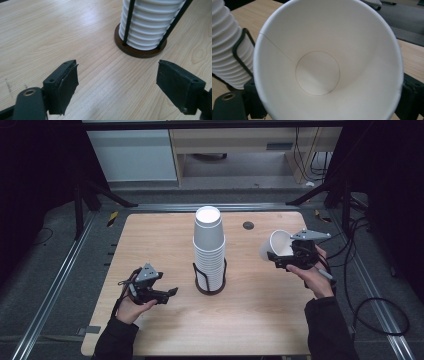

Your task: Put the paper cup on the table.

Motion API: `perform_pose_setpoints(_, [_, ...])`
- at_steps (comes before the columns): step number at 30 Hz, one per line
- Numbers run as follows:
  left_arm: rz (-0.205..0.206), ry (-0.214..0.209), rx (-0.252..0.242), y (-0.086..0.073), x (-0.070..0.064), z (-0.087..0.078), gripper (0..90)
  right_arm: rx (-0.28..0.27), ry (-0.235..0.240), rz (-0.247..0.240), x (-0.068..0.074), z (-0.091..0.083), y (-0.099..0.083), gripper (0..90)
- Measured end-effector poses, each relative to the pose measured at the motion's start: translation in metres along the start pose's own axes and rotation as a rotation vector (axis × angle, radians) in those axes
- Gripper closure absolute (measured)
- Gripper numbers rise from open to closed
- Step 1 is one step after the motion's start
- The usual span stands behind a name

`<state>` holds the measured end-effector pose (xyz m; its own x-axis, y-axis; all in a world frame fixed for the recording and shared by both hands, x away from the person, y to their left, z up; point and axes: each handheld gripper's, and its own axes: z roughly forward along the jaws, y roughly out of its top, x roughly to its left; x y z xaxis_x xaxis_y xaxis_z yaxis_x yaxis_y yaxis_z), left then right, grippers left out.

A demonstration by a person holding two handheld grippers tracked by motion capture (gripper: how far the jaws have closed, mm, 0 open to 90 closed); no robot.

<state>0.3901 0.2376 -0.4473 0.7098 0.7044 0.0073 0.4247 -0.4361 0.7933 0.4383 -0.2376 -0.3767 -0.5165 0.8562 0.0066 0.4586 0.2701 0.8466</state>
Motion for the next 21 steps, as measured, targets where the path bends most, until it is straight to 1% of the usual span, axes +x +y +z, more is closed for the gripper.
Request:
perform_pose_setpoints(5, [-0.018,0.019,-0.004,-0.002,0.005,-0.002,16.9,0.049,-0.063,0.019,-0.008,0.008,0.001,10.6])
perform_pose_setpoints(6, [-0.02,0.027,-0.002,-0.002,0.006,-0.002,16.8,0.058,-0.072,0.015,-0.01,0.01,0.001,10.6])
perform_pose_setpoints(7, [-0.021,0.033,0.001,-0.002,0.007,-0.003,16.8,0.066,-0.089,0.021,-0.012,0.013,0.001,10.6])
perform_pose_setpoints(10, [-0.034,0.043,0.003,-0.004,0.011,-0.003,16.8,0.097,-0.114,0.043,-0.018,0.02,-0.001,10.6])
perform_pose_setpoints(14, [-0.048,0.054,-0.002,-0.006,0.014,-0.005,16.8,0.137,-0.155,0.052,-0.027,0.03,-0.005,10.6])
perform_pose_setpoints(17, [-0.046,0.059,-0.004,-0.006,0.015,-0.006,16.8,0.173,-0.187,0.064,-0.034,0.035,-0.009,10.6])
perform_pose_setpoints(21, [-0.047,0.065,-0.003,-0.006,0.015,-0.006,16.8,0.21,-0.21,0.079,-0.041,0.04,-0.013,10.5])
